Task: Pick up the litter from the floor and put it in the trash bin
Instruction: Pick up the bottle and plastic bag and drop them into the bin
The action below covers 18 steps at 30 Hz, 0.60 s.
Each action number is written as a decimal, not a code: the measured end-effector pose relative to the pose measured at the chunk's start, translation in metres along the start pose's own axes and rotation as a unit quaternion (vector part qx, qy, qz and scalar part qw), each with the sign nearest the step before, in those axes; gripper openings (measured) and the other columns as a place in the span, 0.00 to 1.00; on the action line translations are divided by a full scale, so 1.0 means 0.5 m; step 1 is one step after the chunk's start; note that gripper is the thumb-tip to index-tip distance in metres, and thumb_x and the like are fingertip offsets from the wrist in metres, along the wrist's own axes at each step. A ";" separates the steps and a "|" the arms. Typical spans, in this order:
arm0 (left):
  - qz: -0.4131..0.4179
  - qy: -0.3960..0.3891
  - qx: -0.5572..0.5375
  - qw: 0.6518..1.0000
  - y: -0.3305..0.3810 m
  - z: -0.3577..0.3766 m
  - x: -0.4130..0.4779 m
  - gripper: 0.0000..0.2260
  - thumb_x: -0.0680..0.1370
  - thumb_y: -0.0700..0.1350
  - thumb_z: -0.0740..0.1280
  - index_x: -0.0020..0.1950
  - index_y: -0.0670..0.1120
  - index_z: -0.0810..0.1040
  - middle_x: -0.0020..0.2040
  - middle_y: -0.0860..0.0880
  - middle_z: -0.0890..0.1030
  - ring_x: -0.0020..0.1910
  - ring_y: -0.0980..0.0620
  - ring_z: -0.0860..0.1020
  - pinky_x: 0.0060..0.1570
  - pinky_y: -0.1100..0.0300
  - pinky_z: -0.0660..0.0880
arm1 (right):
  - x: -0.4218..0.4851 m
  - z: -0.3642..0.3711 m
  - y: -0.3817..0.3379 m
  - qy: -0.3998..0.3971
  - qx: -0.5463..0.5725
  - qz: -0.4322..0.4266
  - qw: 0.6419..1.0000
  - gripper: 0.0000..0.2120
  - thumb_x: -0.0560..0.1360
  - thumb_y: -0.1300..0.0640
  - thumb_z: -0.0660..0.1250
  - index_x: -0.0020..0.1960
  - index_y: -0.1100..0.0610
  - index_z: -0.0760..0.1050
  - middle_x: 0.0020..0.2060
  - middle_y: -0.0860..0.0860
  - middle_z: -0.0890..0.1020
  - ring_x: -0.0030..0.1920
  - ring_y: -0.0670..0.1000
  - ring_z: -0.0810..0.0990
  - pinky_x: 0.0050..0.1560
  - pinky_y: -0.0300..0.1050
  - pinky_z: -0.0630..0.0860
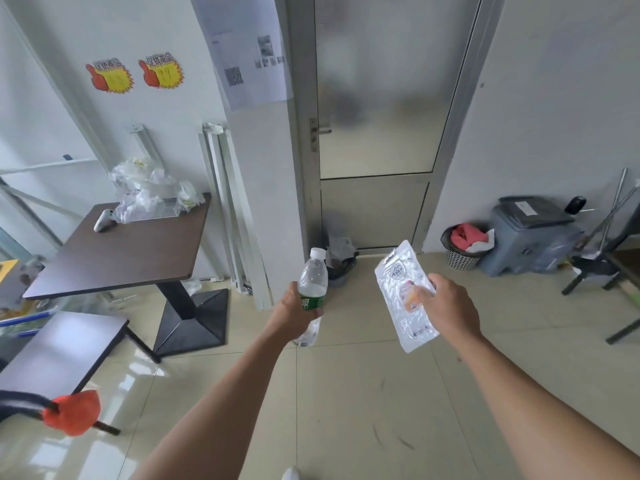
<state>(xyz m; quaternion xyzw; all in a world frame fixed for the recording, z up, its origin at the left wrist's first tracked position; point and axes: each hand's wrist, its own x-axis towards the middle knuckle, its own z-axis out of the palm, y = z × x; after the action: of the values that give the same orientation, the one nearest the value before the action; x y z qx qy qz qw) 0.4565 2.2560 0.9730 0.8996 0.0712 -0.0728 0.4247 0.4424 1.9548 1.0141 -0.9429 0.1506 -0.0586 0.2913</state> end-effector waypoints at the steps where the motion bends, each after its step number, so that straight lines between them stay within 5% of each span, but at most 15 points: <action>1: -0.004 -0.001 -0.002 1.000 0.001 0.005 0.031 0.23 0.74 0.49 0.76 0.63 0.47 0.68 0.54 0.47 0.78 0.52 0.45 0.78 0.51 0.48 0.77 | 0.031 0.014 -0.002 -0.003 -0.001 0.004 1.000 0.13 0.77 0.47 0.66 0.43 0.56 0.72 0.36 0.52 0.79 0.40 0.62 0.78 0.39 0.50 0.75; 8: -0.029 -0.017 -0.013 0.999 -0.038 0.056 0.339 0.21 0.74 0.49 0.76 0.58 0.48 0.69 0.52 0.48 0.78 0.50 0.45 0.78 0.48 0.50 0.76 | 0.310 0.166 -0.040 -0.068 -0.019 0.036 0.997 0.13 0.72 0.43 0.68 0.47 0.50 0.68 0.39 0.49 0.80 0.38 0.57 0.79 0.33 0.46 0.67; 12: -0.056 -0.040 -0.026 0.997 -0.044 0.092 0.533 0.23 0.73 0.49 0.77 0.62 0.46 0.70 0.54 0.47 0.78 0.52 0.44 0.78 0.54 0.45 0.78 | 0.481 0.237 -0.055 -0.101 -0.038 0.055 0.993 0.14 0.76 0.45 0.67 0.59 0.47 0.72 0.42 0.46 0.79 0.42 0.56 0.79 0.36 0.47 0.71; 16: -0.052 -0.057 -0.045 0.996 -0.001 0.101 0.695 0.16 0.73 0.45 0.76 0.51 0.54 0.70 0.45 0.51 0.78 0.45 0.47 0.77 0.40 0.56 0.73 | 0.628 0.240 -0.066 -0.086 -0.078 0.065 0.991 0.25 0.78 0.55 0.64 0.74 0.47 0.66 0.53 0.55 0.82 0.47 0.60 0.78 0.42 0.48 0.72; 18: -0.068 -0.068 -0.053 0.994 0.031 0.103 0.769 0.16 0.73 0.45 0.76 0.54 0.50 0.72 0.46 0.48 0.79 0.46 0.44 0.79 0.41 0.52 0.75 | 0.707 0.233 -0.066 -0.081 -0.094 0.076 0.989 0.25 0.80 0.57 0.63 0.76 0.48 0.65 0.57 0.57 0.82 0.51 0.62 0.80 0.44 0.49 0.72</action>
<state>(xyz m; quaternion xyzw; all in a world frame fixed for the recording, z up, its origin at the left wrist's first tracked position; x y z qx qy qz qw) 0.8320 2.2317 0.8787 0.8619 0.1068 -0.1580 0.4699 0.8086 1.9302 0.9450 -0.9535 0.2025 0.0546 0.2166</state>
